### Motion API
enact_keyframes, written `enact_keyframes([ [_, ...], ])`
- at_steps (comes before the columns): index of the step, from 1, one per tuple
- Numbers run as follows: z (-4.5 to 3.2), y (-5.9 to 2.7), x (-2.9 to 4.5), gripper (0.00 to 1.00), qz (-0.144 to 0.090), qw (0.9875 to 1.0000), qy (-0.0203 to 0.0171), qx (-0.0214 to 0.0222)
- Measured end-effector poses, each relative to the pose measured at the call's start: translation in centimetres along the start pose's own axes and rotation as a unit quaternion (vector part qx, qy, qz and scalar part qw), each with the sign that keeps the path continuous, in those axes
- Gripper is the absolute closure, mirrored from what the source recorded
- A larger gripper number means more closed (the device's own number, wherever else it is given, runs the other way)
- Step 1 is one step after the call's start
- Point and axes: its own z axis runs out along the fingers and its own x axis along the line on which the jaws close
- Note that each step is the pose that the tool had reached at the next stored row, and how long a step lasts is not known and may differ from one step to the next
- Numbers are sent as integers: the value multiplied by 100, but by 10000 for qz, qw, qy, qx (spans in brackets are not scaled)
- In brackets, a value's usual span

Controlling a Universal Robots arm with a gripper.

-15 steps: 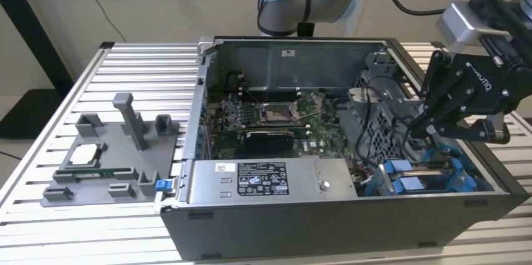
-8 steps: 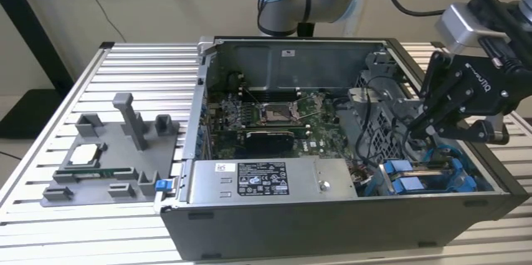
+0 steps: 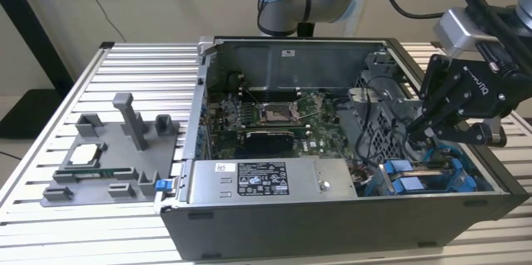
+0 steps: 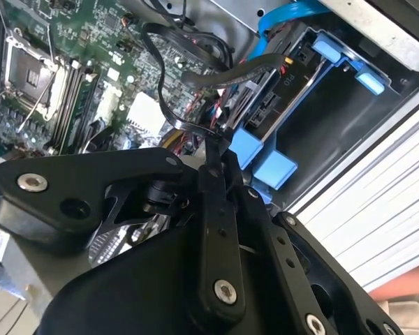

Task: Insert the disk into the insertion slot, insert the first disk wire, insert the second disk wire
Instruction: 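Insert the second disk wire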

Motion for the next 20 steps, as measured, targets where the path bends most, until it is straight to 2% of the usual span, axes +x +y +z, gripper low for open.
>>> enact_keyframes([
  [20,30,-13,6,100,0,10000,-2,-1],
])
